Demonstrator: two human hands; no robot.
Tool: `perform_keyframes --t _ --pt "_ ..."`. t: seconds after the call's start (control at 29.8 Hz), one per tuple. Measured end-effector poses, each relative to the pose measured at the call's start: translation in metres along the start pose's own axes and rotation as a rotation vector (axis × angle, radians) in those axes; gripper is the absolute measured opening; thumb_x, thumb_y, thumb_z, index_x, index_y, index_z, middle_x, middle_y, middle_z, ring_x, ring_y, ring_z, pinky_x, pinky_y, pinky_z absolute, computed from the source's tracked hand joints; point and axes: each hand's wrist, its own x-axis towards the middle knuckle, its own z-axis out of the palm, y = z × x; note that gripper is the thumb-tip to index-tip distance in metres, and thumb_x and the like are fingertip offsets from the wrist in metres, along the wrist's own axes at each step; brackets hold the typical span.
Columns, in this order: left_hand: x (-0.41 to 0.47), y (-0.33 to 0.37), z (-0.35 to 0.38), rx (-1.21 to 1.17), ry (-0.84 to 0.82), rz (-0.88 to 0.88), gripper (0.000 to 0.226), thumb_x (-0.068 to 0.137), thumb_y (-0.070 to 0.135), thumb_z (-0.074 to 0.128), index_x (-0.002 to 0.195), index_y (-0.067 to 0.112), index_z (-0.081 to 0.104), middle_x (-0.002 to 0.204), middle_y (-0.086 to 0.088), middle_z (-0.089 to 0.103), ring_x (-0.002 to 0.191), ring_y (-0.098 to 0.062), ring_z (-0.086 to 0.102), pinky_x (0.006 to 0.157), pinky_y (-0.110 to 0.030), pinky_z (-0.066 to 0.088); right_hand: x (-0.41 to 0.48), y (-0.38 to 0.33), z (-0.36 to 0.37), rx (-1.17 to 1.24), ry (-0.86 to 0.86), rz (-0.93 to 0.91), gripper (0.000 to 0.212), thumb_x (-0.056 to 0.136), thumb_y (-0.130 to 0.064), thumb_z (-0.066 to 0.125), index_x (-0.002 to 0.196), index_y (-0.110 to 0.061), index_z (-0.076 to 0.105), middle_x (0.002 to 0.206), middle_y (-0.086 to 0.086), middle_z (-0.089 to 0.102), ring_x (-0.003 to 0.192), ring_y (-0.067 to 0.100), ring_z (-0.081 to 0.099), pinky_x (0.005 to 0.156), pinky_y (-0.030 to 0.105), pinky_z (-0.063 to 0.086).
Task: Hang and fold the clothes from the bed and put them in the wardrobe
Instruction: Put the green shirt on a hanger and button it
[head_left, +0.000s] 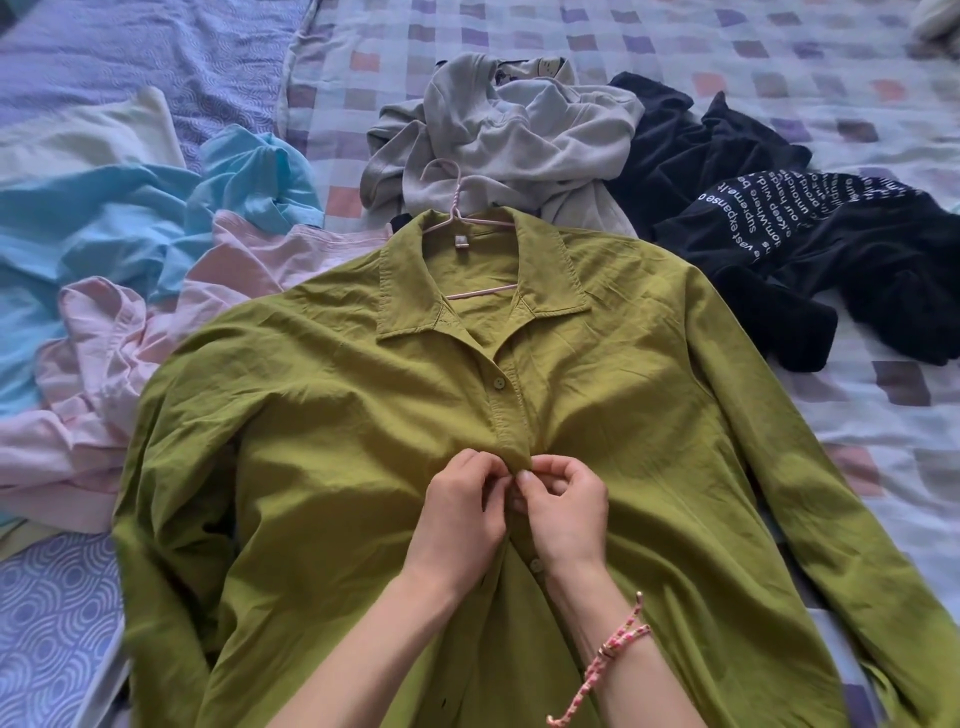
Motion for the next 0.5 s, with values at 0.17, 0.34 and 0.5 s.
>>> perform_keyframes --t 0.17,0.34,0.5 --pt "-0.008 0.0 0.0 0.004 0.064 0.008 0.009 0.08 0.002 0.055 0.075 0.006 0.061 0.075 0.0 0.059 0.069 -0.007 0.05 0.064 -0.017 0.041 -0.005 0.0 0.005 0.057 0.006 0.007 0.029 0.08 0.003 0.063 0.081 -0.021 0.049 0.069 0.006 0.063 0.069 0.022 0.061 0.082 0.041 0.054" --pt "0.009 0.009 -0.011 -0.394 -0.124 -0.603 0.025 0.089 0.006 0.058 0.066 0.015 0.061 0.057 0.004 0.056 0.042 -0.001 0.051 0.05 -0.017 0.043 -0.007 0.003 -0.018 -0.255 -0.061 -0.254 0.026 0.083 0.001 0.063 0.085 -0.019 0.047 0.069 -0.006 0.056 0.068 0.014 0.055 0.067 0.017 0.043" --pt "0.0 0.008 -0.024 -0.284 -0.082 -0.503 0.014 0.088 0.012 0.061 0.076 0.017 0.065 0.069 0.004 0.065 0.056 -0.005 0.061 0.055 -0.016 0.046 -0.006 0.006 -0.039 -0.316 -0.139 -0.251 0.019 0.084 -0.003 0.064 0.081 -0.02 0.056 0.076 -0.006 0.062 0.072 0.006 0.059 0.071 0.014 0.048"
